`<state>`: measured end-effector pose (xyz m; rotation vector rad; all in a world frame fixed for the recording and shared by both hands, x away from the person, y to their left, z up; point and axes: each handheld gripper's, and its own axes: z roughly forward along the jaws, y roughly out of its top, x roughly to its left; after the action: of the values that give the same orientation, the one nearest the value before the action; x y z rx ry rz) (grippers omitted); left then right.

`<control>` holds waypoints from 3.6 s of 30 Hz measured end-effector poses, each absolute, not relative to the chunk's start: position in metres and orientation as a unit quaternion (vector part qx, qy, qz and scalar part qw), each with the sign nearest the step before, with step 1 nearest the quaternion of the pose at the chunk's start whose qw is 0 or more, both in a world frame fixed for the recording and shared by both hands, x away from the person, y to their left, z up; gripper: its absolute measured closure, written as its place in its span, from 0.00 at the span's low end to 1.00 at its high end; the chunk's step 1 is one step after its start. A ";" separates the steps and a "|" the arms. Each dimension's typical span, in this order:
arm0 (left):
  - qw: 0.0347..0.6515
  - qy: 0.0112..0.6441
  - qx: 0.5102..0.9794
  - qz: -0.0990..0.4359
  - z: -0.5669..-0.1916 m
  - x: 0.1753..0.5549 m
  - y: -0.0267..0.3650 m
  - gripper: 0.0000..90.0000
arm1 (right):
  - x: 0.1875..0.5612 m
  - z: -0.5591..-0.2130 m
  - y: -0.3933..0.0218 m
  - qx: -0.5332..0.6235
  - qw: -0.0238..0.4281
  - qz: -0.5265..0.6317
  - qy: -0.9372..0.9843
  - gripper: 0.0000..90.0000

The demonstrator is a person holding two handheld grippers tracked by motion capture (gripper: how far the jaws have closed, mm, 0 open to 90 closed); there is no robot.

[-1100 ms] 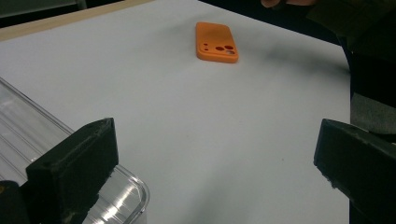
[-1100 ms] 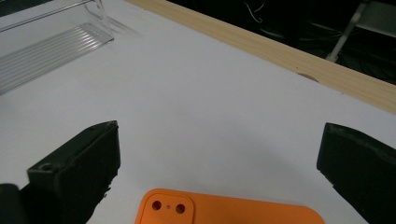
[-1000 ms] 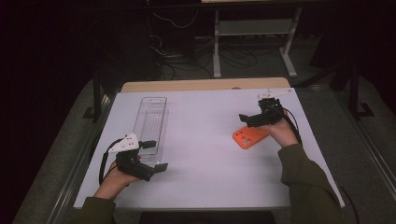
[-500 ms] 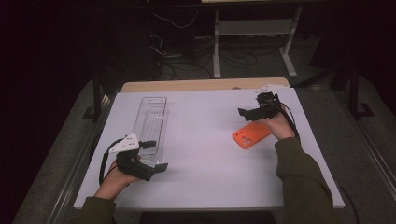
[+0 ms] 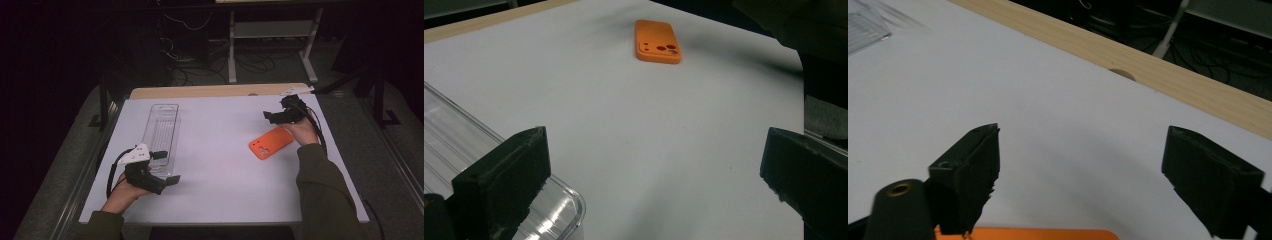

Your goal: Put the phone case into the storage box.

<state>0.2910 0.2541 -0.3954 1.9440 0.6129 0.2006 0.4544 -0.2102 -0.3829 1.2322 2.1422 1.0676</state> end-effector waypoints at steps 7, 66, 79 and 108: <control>0.521 0.254 0.811 0.083 -0.396 0.291 0.253 0.00 | 0.459 -0.392 -0.230 0.477 0.220 0.360 0.771 0.38; 0.522 0.264 0.806 0.085 -0.396 0.291 0.255 0.00 | 0.457 -0.440 -0.257 0.481 0.127 0.277 0.822 0.98; 0.523 0.261 0.807 0.087 -0.395 0.292 0.256 0.00 | 0.452 -0.438 -0.236 0.455 0.117 0.273 0.840 0.98; 0.523 0.260 0.807 0.087 -0.394 0.292 0.255 0.00 | 0.432 -0.435 -0.185 0.380 0.094 0.265 0.881 0.98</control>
<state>0.2917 0.2546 -0.3940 1.9324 0.6230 0.2077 0.4320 -0.1851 -0.4352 1.1264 2.6132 0.7873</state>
